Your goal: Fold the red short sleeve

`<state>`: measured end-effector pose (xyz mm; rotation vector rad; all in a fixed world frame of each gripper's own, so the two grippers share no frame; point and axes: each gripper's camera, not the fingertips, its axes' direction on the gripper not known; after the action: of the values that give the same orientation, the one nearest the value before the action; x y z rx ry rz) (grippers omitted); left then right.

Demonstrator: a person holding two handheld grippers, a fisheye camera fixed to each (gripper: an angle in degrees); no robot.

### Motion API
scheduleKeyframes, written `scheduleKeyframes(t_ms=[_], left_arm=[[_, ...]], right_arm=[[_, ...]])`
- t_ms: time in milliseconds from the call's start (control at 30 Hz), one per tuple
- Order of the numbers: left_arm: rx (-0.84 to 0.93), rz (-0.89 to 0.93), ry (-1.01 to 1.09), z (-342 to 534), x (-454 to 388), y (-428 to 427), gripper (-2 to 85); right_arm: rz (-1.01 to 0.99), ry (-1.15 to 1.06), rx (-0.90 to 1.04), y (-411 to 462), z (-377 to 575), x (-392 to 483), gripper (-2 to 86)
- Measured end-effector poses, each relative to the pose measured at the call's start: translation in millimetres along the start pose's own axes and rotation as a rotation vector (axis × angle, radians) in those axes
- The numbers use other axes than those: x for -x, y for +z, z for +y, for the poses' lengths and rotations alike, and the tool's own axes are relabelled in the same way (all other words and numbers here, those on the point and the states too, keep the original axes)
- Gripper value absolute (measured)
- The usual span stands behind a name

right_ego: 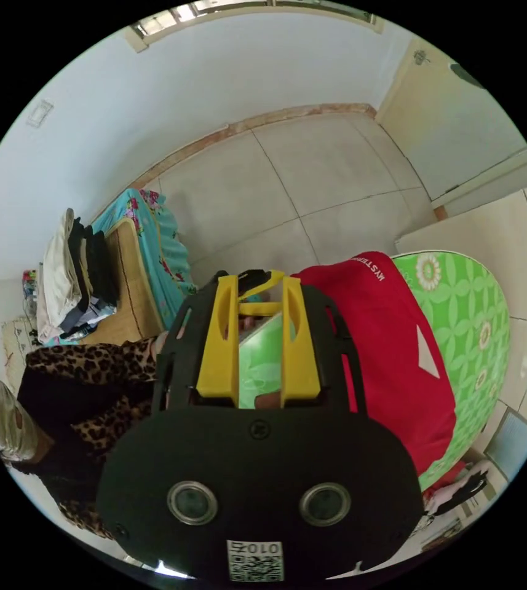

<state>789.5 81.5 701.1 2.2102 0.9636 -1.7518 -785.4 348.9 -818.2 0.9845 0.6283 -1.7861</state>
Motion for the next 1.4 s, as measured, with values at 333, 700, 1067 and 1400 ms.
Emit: scheduleKeyframes(t_ms=[333, 700, 1067, 1400], left_arm=[[-0.078, -0.075, 0.252, -28, -64, -2, 4.8], [0.12, 0.004, 1.003, 51, -168, 15, 2.7], [0.328, 0.024, 1.275, 97, -183, 68, 2.5], [0.327, 0.005, 1.311, 130, -212, 131, 2.4]], right_arm=[[-0.089, 0.13, -0.045, -42, 82, -153, 10.2], [-0.187, -0.169, -0.008, -94, 85, -263, 17.9], [-0.344, -0.468, 0.149, 19, 69, -333, 21.1], [-0.297, -0.665, -0.037, 51, 142, -294, 5.2]])
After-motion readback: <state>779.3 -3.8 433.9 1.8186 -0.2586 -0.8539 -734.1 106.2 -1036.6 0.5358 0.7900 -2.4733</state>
